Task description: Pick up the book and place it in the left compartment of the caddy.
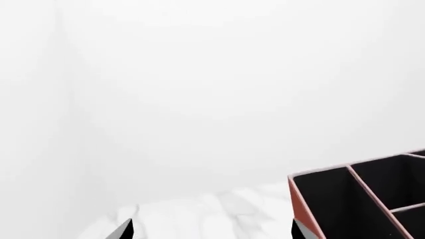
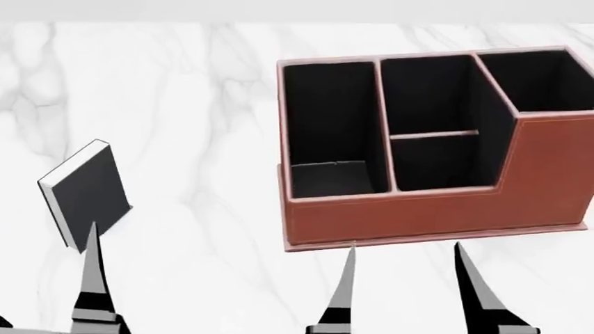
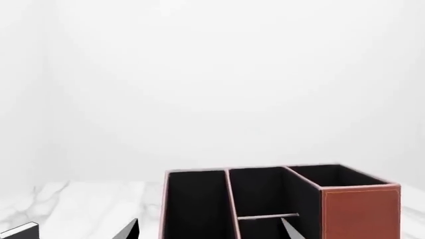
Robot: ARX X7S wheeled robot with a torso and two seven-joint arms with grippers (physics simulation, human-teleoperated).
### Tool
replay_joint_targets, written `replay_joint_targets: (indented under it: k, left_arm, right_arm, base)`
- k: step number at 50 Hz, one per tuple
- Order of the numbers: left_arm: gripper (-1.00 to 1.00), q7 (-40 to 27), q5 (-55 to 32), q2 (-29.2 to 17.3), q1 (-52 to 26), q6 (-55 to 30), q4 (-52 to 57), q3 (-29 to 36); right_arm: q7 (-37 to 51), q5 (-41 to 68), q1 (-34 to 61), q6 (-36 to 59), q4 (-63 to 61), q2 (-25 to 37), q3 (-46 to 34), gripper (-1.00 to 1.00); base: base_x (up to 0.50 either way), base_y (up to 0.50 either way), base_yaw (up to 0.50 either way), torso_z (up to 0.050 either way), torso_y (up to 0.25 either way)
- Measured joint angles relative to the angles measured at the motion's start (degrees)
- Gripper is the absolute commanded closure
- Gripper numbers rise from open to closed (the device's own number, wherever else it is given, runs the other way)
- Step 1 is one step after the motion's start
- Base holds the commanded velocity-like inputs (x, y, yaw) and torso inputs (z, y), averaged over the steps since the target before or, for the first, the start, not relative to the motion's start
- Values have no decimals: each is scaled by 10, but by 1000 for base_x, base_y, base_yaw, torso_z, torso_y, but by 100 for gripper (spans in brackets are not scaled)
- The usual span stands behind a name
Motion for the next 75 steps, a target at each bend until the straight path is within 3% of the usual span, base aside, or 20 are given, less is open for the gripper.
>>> replay_joint_targets:
  k: [35,43,62,75]
  left_arm:
    - [-100,-29,-19,-25,-1,-20,34,24]
    - [-100,-35,-23,-30,-1,-20,36,26]
    - [-100,-46,-34,-38,-2,-22,40,31]
    - [-100,-52,-42,-41,-4,-24,41,35]
  right_arm:
    - [21,11,-2,-2,-13,25,-14,-100]
    - [22,22,-3,-6,-14,27,-14,-100]
    - [26,42,-6,-16,-13,33,-16,-100]
    - [36,36,-7,-18,-14,39,-20,-100]
  base:
    - [494,14,0,0,0]
    - [0,-27,0,0,1]
    - [0,-486,0,0,0]
    - [0,0,0,0,0]
